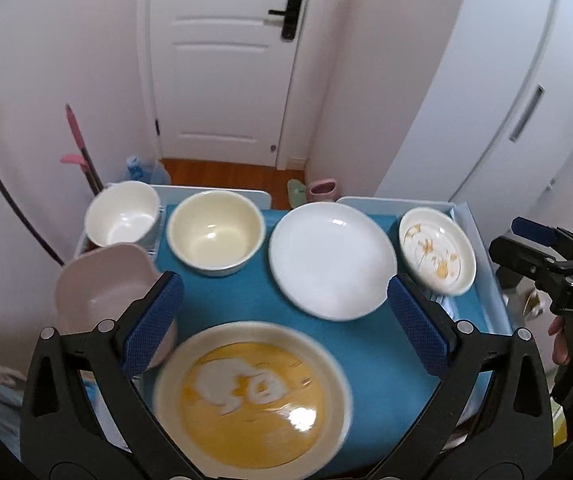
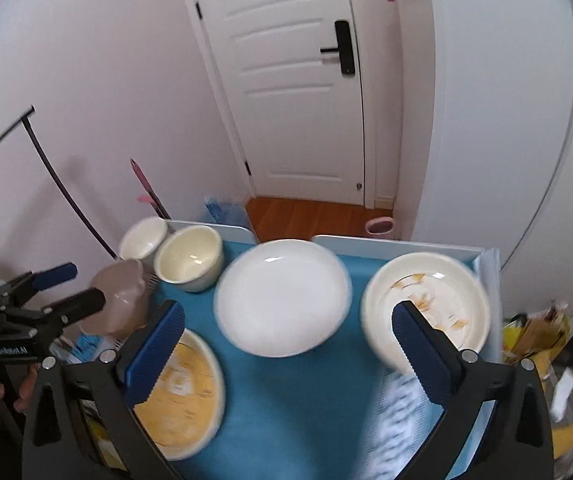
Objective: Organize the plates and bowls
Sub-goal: 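Move both grippers to the plain white plate and grasp its rim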
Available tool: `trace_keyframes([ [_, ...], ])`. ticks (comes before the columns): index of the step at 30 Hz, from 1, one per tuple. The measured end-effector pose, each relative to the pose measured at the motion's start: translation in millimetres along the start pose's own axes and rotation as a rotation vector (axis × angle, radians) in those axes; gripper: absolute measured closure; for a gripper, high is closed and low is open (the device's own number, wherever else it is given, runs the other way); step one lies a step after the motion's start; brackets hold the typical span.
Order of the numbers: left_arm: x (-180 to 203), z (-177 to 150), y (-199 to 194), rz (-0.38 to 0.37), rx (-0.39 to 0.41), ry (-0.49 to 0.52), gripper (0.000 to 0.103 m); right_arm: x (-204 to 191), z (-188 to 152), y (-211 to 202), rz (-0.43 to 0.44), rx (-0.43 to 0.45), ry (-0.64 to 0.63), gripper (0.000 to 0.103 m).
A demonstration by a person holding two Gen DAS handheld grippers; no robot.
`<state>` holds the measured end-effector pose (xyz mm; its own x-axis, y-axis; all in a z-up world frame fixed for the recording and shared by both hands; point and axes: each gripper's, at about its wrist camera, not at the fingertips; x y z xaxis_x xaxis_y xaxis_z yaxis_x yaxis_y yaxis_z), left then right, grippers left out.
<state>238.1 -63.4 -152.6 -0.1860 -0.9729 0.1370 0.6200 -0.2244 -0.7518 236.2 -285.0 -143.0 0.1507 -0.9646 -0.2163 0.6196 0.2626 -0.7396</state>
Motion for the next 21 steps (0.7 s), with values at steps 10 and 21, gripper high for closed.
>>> trace_keyframes([
  [10,17.4,5.7,92.4,0.023,-0.160,-0.202,0.001,60.6,49.2,87.7,0.114,-0.207,-0.137,0.000],
  [21,-8.6,-25.4,171.7,-0.033,-0.335,-0.335,0.011,56.1,29.7,201.6,0.222,-0.466,-0.265,0.038],
])
Point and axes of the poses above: each gripper's, at about its wrist camera, not at the fingertips, and y roughly the way its jaws point, x to its right, z to its top, and after that the axes turned 3 degrees about y, right-handed
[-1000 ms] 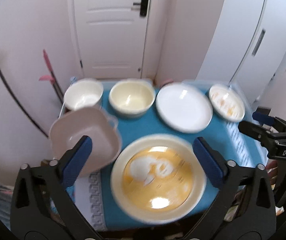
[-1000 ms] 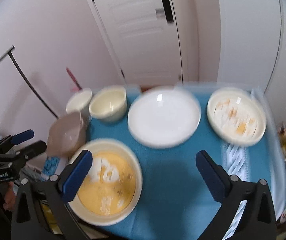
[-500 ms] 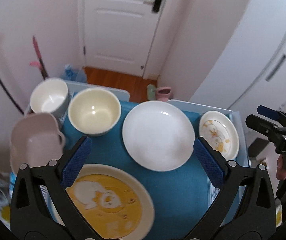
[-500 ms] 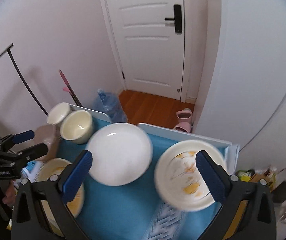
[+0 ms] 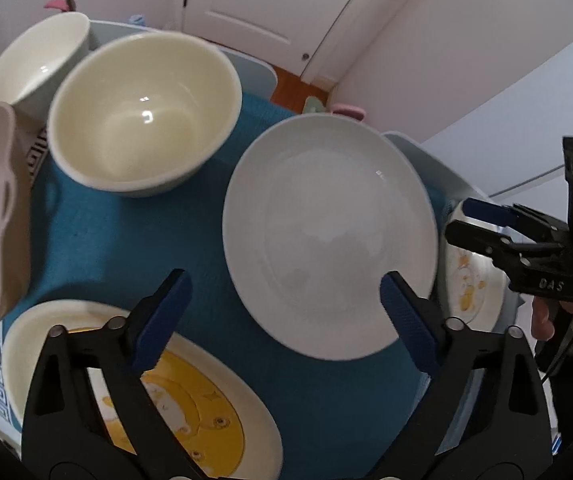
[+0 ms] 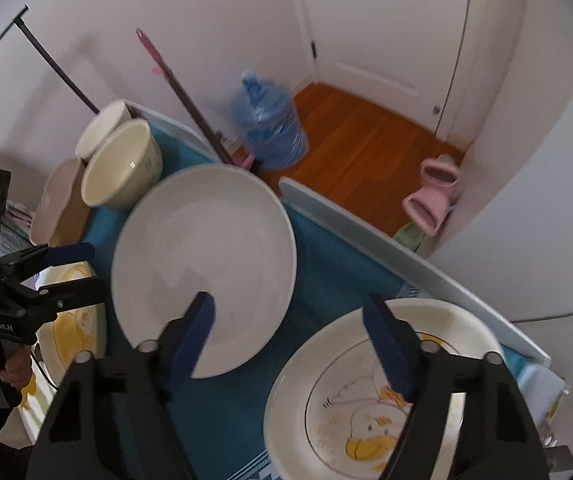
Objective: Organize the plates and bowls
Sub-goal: 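Move both grippers to the plain white plate and grasp its rim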
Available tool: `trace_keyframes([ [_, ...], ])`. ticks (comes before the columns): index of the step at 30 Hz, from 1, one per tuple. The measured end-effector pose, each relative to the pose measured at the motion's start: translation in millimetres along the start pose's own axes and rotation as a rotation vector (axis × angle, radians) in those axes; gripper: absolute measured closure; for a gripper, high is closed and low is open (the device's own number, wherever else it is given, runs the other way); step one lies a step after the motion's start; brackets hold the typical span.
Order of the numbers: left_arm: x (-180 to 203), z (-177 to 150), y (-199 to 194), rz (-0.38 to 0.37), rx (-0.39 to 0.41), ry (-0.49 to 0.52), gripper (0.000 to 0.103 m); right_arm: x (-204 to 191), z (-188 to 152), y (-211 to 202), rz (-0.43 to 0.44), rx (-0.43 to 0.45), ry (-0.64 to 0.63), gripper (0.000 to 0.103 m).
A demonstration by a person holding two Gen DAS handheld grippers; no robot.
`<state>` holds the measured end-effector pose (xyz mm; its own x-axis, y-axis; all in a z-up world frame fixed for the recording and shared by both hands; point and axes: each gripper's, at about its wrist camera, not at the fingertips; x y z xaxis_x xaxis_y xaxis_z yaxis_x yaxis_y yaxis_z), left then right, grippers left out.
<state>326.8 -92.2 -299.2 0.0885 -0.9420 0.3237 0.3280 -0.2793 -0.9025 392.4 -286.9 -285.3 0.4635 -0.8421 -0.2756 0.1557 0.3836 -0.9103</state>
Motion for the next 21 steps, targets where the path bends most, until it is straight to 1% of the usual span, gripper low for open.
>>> trace_keyframes([
  [2,-4.2,-0.1,8.1,0.001,-0.019,-0.006,0.021,2.1,1.8,11.3,0.011,-0.025,-0.001,0.044],
  [6,-9.2,1.6,19.4,0.010,-0.043,-0.013,0.028,2.5,6.0,26.3,0.041,-0.050,-0.020,0.051],
  [8,-11.3,1.6,23.1,0.012,-0.056,-0.013,0.039,3.5,6.1,31.6,0.049,-0.064,-0.030,0.060],
  [9,-9.2,1.6,22.9,0.010,-0.062,-0.012,0.042,3.7,6.2,34.7,0.053,-0.071,-0.032,0.062],
  [10,-5.4,3.3,26.7,0.010,-0.070,-0.008,0.049,4.0,6.4,37.1,0.060,-0.078,-0.035,0.069],
  [11,-4.4,2.9,28.4,0.012,-0.075,-0.002,0.055,3.7,6.2,39.3,0.063,-0.084,-0.038,0.071],
  [12,-2.5,2.3,29.4,0.022,-0.077,0.010,0.057,3.3,5.9,41.1,0.062,-0.088,-0.041,0.072],
  [13,0.3,1.7,29.6,0.031,-0.073,0.028,0.064,3.4,5.6,41.0,0.064,-0.092,-0.043,0.076],
  [14,2.5,0.7,30.9,0.028,-0.075,0.039,0.073,3.3,5.0,43.1,0.074,-0.102,-0.042,0.082],
  [16,3.1,-2.0,33.0,0.067,-0.071,0.059,0.078,3.2,3.5,42.6,0.062,-0.101,-0.058,0.086],
  [17,4.4,-1.0,33.0,0.078,-0.069,0.066,0.079,2.7,3.6,42.7,0.060,-0.101,-0.065,0.086],
  [21,7.6,-2.8,32.6,0.095,-0.061,0.074,0.080,3.5,3.4,42.9,0.058,-0.090,-0.061,0.086],
])
Point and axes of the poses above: each gripper's, at about its wrist camera, not at the fingertips, and y roughly the way its jaws point, x to its right, z to its top, and after that the axes turned 3 degrees about y, right-handed
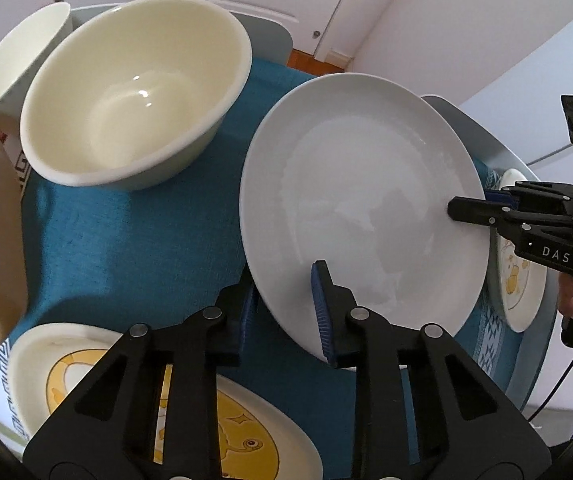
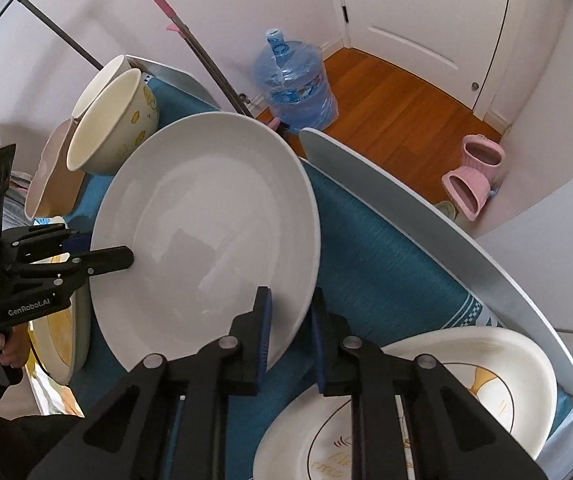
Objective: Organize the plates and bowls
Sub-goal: 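Move both grippers to the plain white plate and grasp its rim, then carry the white plate and lower it onto the yellow plate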
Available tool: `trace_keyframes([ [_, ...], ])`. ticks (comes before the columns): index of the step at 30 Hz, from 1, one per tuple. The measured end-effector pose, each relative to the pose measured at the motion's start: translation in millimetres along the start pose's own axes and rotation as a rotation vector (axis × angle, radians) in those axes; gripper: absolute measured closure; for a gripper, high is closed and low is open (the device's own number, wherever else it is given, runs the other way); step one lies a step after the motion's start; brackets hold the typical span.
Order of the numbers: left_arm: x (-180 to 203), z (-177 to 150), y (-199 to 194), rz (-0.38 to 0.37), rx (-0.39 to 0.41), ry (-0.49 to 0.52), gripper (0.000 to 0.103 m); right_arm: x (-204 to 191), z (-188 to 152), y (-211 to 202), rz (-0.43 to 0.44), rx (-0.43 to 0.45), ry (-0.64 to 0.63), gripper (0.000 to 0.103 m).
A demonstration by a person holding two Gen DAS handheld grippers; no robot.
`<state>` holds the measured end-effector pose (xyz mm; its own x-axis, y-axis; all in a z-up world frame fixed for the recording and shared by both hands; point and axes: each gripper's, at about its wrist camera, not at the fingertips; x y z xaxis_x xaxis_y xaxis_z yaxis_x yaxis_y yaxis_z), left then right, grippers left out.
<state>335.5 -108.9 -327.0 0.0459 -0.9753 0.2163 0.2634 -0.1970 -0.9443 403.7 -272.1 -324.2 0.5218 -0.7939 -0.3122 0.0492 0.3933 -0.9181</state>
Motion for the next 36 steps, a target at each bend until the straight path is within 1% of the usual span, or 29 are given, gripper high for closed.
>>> trace_keyframes([
  [3,4.8,-2.3,-2.4,0.022,0.018,0.018,0.080,0.5,-0.1,0.3,-0.008,0.014,0.014,0.086],
  [7,18.0,-2.8,-6.2,0.026,0.055,0.032,0.079,2.0,-2.0,-4.0,0.014,0.040,0.045,0.086],
  [12,22.6,-4.3,-12.4,0.030,0.075,0.038,0.079,-3.4,-3.1,-10.5,0.008,0.067,0.042,0.086],
  [17,26.4,-13.2,-28.6,0.038,0.111,0.054,0.079,-11.3,-8.7,-23.4,0.003,0.100,0.037,0.086],
  [22,35.7,-27.1,-64.7,0.038,0.166,0.062,0.079,-27.0,-15.8,-48.5,-0.014,0.147,0.022,0.086],
  [26,34.4,-41.6,-105.2,0.037,0.233,0.058,0.079,-50.1,-23.3,-82.0,-0.021,0.205,-0.011,0.086],
  [29,31.4,-56.0,-131.8,0.054,0.274,0.056,0.079,-70.4,-29.7,-100.5,-0.017,0.242,-0.032,0.086],
  [33,19.1,-78.1,-160.2,0.068,0.311,0.047,0.079,-98.2,-41.4,-116.1,-0.001,0.288,-0.048,0.086],
  [36,6.8,-91.8,-171.4,0.070,0.312,0.056,0.079,-121.6,-53.0,-118.4,-0.012,0.308,-0.055,0.086],
])
Point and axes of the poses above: each gripper's, at about its wrist camera, not at the fingertips, and y roughly the way its jaws point, x to its right, z to its top, and after that the axes turned 3 degrees about y, right-handed
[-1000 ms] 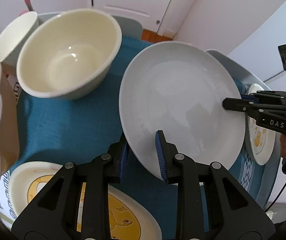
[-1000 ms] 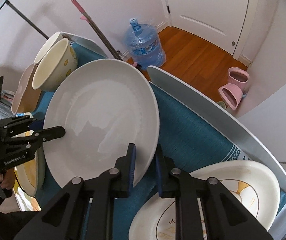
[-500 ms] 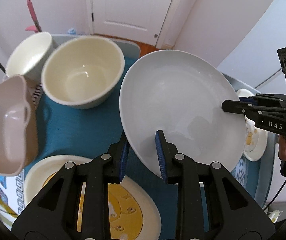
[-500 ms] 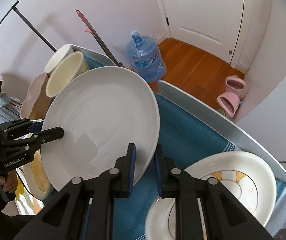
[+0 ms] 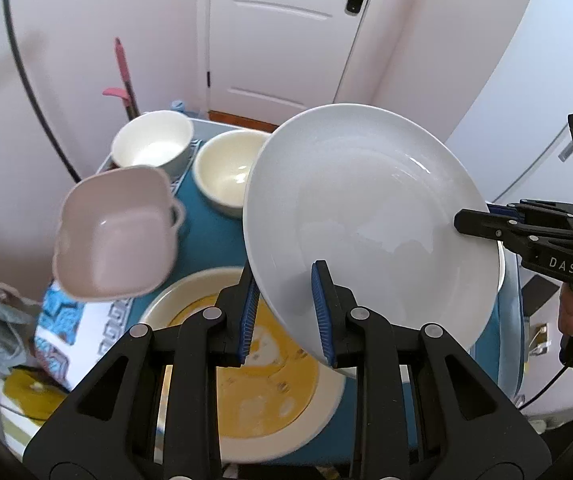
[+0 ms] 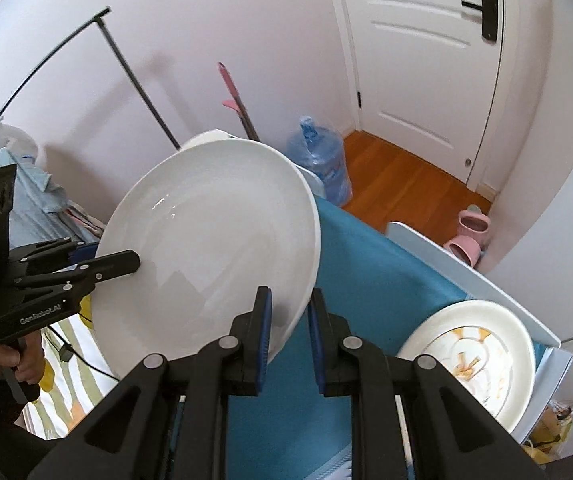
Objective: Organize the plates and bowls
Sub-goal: 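Carry the white plate and lower it onto the yellow plate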
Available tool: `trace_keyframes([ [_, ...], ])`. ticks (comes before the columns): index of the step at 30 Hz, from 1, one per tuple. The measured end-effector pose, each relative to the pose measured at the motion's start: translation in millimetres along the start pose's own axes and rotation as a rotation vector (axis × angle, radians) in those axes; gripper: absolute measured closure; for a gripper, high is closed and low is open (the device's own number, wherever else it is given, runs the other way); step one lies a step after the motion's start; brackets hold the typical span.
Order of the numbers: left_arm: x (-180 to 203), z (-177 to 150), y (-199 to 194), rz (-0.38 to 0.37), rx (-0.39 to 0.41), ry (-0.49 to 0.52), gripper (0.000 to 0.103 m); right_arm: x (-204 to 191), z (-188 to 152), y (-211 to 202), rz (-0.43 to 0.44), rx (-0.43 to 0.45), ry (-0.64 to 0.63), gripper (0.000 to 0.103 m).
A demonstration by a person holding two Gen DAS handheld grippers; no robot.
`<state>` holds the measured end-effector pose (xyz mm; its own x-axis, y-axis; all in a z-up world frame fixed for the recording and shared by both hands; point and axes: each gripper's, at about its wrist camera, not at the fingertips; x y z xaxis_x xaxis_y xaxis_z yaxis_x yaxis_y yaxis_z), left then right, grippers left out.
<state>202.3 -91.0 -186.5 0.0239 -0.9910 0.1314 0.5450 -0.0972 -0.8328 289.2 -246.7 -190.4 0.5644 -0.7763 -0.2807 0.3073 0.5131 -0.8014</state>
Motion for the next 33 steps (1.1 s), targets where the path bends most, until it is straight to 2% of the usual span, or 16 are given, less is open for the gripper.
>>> trace_keyframes([
  [6,-36.3,-27.3,-10.7,-0.033,-0.043,0.065,0.079,-43.1,-35.7,7.5,-0.024,0.009,0.090,0.086],
  [15,-84.6,-70.6,18.6,-0.113,-0.149,0.178,0.079,-89.7,-86.9,45.0,-0.112,-0.006,0.273,0.086],
  [23,-109.9,-84.5,60.8,-0.154,-0.202,0.243,0.079,-109.2,-101.0,74.2,-0.220,-0.006,0.326,0.086],
  [33,-110.2,-87.0,76.8,-0.148,-0.217,0.315,0.079,-111.9,-105.5,84.8,-0.278,-0.012,0.351,0.086],
])
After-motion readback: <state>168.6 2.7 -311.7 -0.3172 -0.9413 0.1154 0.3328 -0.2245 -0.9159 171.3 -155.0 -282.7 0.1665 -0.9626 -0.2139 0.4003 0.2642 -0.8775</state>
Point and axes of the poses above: each gripper's, at about its wrist camera, not at the fingertips, and y roughly the way its jaws point, x to its right, z to its top, and after that the axes turned 3 degrees about y, right-handed
